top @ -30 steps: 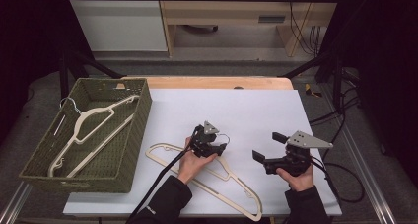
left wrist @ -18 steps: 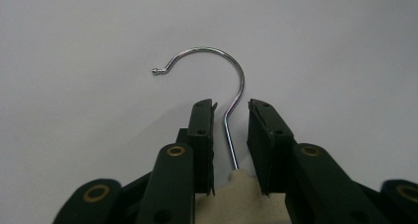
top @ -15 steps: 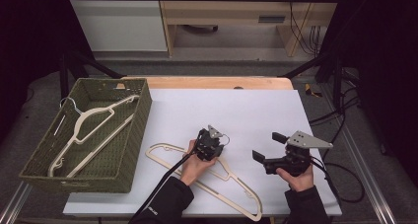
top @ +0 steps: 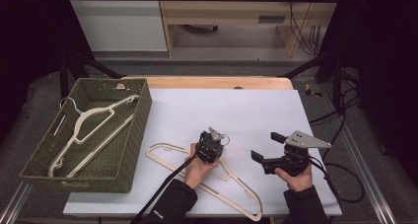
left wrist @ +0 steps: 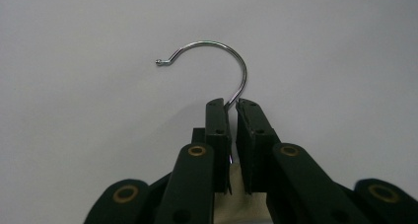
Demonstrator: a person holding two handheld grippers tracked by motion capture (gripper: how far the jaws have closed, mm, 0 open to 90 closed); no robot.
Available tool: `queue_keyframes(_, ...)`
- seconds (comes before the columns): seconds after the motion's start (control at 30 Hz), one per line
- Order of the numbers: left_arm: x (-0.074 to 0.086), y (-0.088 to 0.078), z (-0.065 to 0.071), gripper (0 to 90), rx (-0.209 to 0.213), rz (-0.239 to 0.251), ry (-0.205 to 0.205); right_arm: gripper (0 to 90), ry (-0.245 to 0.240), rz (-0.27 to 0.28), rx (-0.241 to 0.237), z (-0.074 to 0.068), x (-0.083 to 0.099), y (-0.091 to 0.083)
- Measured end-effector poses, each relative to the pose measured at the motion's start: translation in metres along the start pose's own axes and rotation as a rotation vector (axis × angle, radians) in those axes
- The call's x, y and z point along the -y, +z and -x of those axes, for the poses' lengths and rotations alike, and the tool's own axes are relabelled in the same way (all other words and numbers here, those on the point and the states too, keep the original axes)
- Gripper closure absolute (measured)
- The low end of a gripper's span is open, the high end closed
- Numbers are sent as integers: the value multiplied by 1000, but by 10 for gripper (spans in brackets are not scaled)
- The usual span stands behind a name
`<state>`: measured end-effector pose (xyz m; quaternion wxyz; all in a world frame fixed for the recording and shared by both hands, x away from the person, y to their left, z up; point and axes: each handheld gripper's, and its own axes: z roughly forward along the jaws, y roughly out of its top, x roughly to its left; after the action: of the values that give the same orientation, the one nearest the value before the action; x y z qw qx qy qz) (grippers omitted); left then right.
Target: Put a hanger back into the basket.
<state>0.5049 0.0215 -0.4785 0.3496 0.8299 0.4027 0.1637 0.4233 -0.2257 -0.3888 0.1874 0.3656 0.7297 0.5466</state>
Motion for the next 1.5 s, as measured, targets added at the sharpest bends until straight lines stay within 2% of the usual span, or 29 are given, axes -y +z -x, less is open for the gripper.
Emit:
queue_keyframes(0.1, 0, 0, 4, 861, -24, 3, 10, 25, -3, -12, -4, 0, 1, 2)
queue_keyframes(0.2, 0, 0, 1, 885, -12, 3, -17, 25, -1, -18, -2, -1, 2, 5)
queue_keyframes(0.37, 1, 0, 3, 886, -25, 7, -18, 26, -4, -32, -5, -2, 4, 9)
queue_keyframes(0.5, 2, -2, 1, 886, -14, 31, -39, 25, -2, -41, -10, -3, 5, 11)
queue_keyframes(0.57, 1, -6, 0, 886, -8, 37, -33, 26, -3, -44, -13, -3, 5, 12)
queue_keyframes(0.7, -1, -20, 1, 887, -19, 82, -9, 32, 0, -49, -24, -4, 6, 14)
queue_keyframes(0.87, 1, -35, 1, 886, -14, 138, -5, 50, 9, -64, -47, -7, 10, 22)
queue_keyframes(1.0, 1, -45, 0, 886, -14, 170, 5, 65, 7, -87, -70, -10, 14, 32)
queue_keyframes(1.17, 2, -52, 0, 886, -16, 194, 8, 109, 33, -123, -112, -15, 23, 50)
queue_keyframes(1.4, 2, -55, 1, 886, -21, 202, 19, 240, 28, -241, -175, -23, 41, 84)
queue_keyframes(1.5, 3, -55, 1, 886, -22, 205, 17, 311, 57, -262, -207, -24, 46, 91)
